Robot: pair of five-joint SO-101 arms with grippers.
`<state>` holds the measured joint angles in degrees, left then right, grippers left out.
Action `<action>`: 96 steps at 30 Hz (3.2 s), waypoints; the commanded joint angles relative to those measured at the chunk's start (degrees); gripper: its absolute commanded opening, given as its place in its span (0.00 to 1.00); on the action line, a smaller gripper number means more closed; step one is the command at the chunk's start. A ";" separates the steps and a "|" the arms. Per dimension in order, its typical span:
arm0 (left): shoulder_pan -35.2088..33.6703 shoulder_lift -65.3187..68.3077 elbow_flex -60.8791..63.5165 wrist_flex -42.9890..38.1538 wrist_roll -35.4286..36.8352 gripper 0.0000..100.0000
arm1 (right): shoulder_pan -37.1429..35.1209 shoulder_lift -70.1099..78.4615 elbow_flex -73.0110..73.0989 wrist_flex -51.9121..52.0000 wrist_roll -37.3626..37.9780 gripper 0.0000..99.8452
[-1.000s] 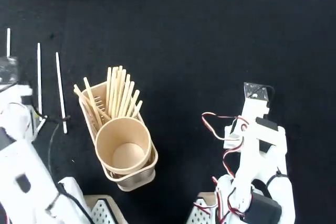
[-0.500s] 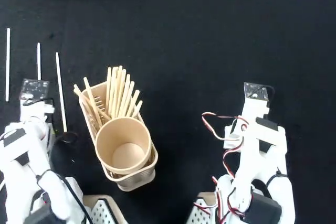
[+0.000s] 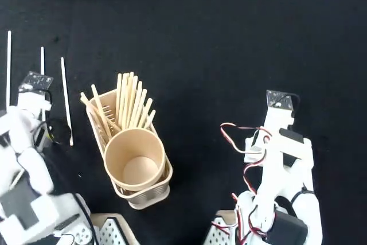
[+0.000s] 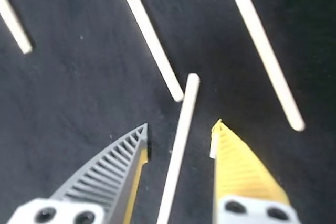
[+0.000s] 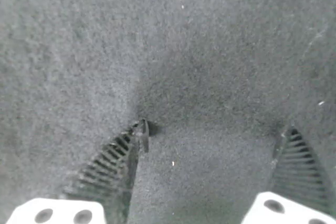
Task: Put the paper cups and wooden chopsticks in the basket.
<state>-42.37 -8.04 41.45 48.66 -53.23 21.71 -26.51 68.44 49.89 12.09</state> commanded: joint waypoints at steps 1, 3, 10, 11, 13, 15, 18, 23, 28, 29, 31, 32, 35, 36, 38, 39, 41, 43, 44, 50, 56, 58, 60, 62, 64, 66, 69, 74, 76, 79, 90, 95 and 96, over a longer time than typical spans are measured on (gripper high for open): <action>0.66 11.25 -10.51 0.44 -0.79 0.20 | 0.44 -0.57 0.31 0.00 0.35 0.38; 0.48 16.00 -13.14 0.44 -1.14 0.20 | 0.44 -0.57 0.31 0.00 0.35 0.38; 0.57 22.42 -16.22 0.44 -0.79 0.05 | 0.44 -0.57 0.31 0.00 0.35 0.38; 0.57 21.80 -16.13 1.05 -0.79 0.03 | 0.44 -0.57 0.31 0.00 0.35 0.38; 0.31 19.16 -16.66 4.57 -0.88 0.03 | 0.44 -0.57 0.31 0.00 0.35 0.38; 0.22 15.12 -16.57 8.97 -1.05 0.03 | 0.44 -0.57 0.31 -0.09 0.35 0.38; 0.57 6.86 -16.13 16.88 -1.05 0.03 | 0.44 -0.57 0.31 -0.09 0.35 0.38; 1.36 -8.26 -16.13 30.77 -1.05 0.03 | 0.44 -0.57 0.31 -0.09 0.35 0.38; 2.95 -20.57 -16.22 40.09 -0.53 0.03 | 0.62 -0.57 0.31 0.00 0.35 0.38; 3.21 -22.42 -16.31 40.09 0.53 0.03 | 0.62 -0.57 0.31 0.00 0.35 0.38; 3.30 -23.91 -16.66 35.08 6.42 0.03 | 0.62 -0.57 0.31 0.00 0.35 0.38; 3.30 -23.65 -16.75 30.86 10.20 0.03 | 0.62 -0.57 0.31 0.00 0.35 0.38; 4.62 -19.16 -17.54 21.10 18.29 0.03 | 0.62 -0.57 0.31 0.00 0.35 0.38; 5.41 -16.53 -18.95 19.43 20.40 0.03 | 0.62 -0.57 0.31 0.00 0.35 0.38; 6.99 -9.76 -23.25 17.58 25.05 0.03 | 0.62 -0.57 0.31 0.00 0.35 0.38; 7.78 -5.98 -26.42 17.32 27.52 0.03 | 0.62 -0.57 0.31 0.00 0.35 0.38; 8.66 2.55 -34.59 16.62 31.65 0.03 | 0.62 -0.57 0.31 0.00 0.35 0.38; 8.84 11.43 -43.30 15.91 35.34 0.03 | 0.62 -0.57 0.31 0.00 0.35 0.38; 8.75 15.74 -47.60 16.53 36.40 0.03 | 0.62 -0.57 0.31 0.00 0.35 0.38; 8.92 34.11 -71.16 32.62 30.24 0.03 | 0.62 -0.57 0.31 0.00 0.35 0.38; 10.86 47.82 -82.51 36.04 28.66 0.17 | 0.62 -0.57 0.31 0.00 0.35 0.38; 10.86 51.16 -85.93 36.22 29.63 0.16 | 0.62 -0.57 0.31 0.00 0.35 0.38; 10.68 53.89 -88.22 36.22 29.80 0.17 | 0.62 -0.57 0.31 0.00 0.35 0.38; 10.33 56.70 -89.54 36.22 29.80 0.16 | 0.62 -0.57 0.31 0.00 0.35 0.38; 10.15 59.25 -89.89 35.96 29.80 0.16 | 0.62 -0.57 0.31 0.00 0.35 0.38; 10.15 61.10 -90.07 35.96 29.54 0.16 | 0.62 -0.57 0.31 0.00 0.35 0.38; 10.15 62.51 -91.03 36.31 29.54 0.16 | 0.62 -0.57 0.31 0.00 0.35 0.38; 9.27 62.33 -91.65 37.10 29.80 0.03 | 0.62 -0.57 0.31 0.00 0.35 0.38; 9.19 62.24 -93.41 39.74 29.63 0.04 | 0.62 -0.57 0.31 0.00 0.35 0.38; 8.66 62.24 -99.12 46.86 29.36 0.03 | 0.62 -0.57 0.31 0.00 0.35 0.38; 6.90 46.07 -84.97 52.48 19.52 0.03 | 0.62 -0.57 0.31 0.00 0.35 0.38; 4.09 25.93 -58.07 47.74 11.25 0.03 | 0.62 -0.57 0.31 0.00 0.35 0.38; 2.51 22.59 -52.44 43.96 9.76 0.03 | 0.62 -0.57 0.31 0.00 0.35 0.38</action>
<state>-35.69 31.69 -31.25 100.18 -37.49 21.63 -26.51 68.70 49.89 12.09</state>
